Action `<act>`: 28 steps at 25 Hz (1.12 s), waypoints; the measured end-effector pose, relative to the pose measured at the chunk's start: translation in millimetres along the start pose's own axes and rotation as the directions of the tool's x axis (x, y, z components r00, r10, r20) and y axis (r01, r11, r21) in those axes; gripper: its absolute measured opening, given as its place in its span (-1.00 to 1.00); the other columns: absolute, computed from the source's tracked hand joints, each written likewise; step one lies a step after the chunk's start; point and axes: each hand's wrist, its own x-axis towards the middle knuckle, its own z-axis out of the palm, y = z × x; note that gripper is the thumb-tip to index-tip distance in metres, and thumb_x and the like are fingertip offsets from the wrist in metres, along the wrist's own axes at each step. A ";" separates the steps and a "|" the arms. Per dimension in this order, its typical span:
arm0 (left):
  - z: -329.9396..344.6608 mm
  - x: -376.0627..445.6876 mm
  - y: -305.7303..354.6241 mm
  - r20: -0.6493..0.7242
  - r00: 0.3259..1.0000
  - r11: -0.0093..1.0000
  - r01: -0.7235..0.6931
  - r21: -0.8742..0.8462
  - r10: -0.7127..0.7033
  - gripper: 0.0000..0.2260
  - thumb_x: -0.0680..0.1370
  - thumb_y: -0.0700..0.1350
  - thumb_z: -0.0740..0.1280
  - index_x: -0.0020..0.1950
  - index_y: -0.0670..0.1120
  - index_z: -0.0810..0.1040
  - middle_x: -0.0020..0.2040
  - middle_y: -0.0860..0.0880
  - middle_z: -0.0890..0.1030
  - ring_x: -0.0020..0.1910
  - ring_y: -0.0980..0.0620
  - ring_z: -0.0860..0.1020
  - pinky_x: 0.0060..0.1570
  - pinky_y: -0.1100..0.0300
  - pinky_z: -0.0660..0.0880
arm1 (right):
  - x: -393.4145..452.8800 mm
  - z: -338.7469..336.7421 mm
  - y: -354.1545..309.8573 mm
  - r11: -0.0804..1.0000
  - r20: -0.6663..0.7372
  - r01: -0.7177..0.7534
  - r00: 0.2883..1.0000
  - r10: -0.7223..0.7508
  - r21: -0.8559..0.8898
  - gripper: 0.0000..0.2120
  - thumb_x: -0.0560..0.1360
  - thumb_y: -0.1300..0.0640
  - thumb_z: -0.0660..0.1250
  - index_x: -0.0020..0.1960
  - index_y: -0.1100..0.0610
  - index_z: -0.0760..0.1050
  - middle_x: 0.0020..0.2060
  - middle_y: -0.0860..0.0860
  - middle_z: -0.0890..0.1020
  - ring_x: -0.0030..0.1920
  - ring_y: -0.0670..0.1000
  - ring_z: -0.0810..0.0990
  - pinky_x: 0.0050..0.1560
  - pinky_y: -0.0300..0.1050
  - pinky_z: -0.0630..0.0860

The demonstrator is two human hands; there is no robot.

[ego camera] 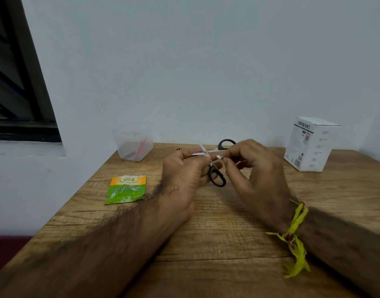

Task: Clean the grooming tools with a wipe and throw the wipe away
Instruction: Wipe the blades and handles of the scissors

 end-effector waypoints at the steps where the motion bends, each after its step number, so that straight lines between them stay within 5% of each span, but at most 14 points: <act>1: -0.9 1.2 0.5 0.009 1.000 1.000 0.002 0.003 -0.002 -0.79 0.56 -0.33 0.37 0.19 -0.26 0.53 -0.13 -0.15 0.75 -0.20 -0.05 0.74 -0.27 0.11 0.67 | 0.0 0.2 0.7 1.000 0.021 0.024 0.999 -0.024 -0.015 -0.90 0.51 0.31 0.39 -0.02 0.18 0.63 -0.13 0.00 0.61 -0.11 -0.07 0.58 -0.15 -0.15 0.56; 13: 0.4 -0.5 1.1 0.118 0.993 1.000 -0.021 0.012 0.019 -0.83 0.61 -0.24 0.32 0.19 -0.24 0.51 -0.13 -0.09 0.75 -0.18 -0.08 0.74 -0.30 0.12 0.64 | -0.1 0.3 0.0 0.985 0.092 0.127 0.989 -0.117 -0.116 -0.90 0.51 0.33 0.40 0.01 0.22 0.61 -0.14 0.05 0.60 -0.14 0.02 0.57 -0.15 0.01 0.55; 18: 1.4 -2.0 -2.9 0.178 0.982 0.993 -0.082 0.080 0.067 -0.87 0.63 -0.23 0.33 0.16 -0.22 0.53 -0.10 -0.08 0.75 -0.22 -0.05 0.73 -0.29 0.13 0.64 | 3.4 -3.4 3.3 0.979 -0.104 0.142 0.982 -0.158 -0.144 -0.93 0.52 0.32 0.39 -0.02 0.22 0.61 -0.14 0.02 0.60 -0.15 -0.04 0.54 -0.15 -0.21 0.49; 20: 2.4 -3.0 -5.3 0.219 0.971 0.985 -0.126 0.119 0.098 -0.89 0.63 -0.22 0.34 0.14 -0.20 0.53 -0.11 -0.07 0.75 -0.24 -0.07 0.73 -0.32 0.14 0.63 | 5.2 -5.3 6.7 0.966 -0.135 0.152 0.974 -0.182 -0.209 -0.94 0.54 0.28 0.37 -0.02 0.23 0.61 -0.13 0.03 0.61 -0.12 0.01 0.55 -0.14 -0.12 0.51; 28: 0.5 -1.7 -13.6 0.275 0.944 0.950 -0.242 0.199 0.183 -0.93 0.63 -0.24 0.34 0.09 -0.13 0.54 -0.25 -0.12 0.71 -0.39 -0.05 0.68 -0.42 0.18 0.58 | 6.9 -4.0 12.7 0.865 0.043 0.285 0.955 -0.294 -0.414 -0.86 0.59 0.17 0.31 -0.02 0.21 0.62 -0.11 0.08 0.62 -0.15 0.12 0.57 -0.17 0.11 0.51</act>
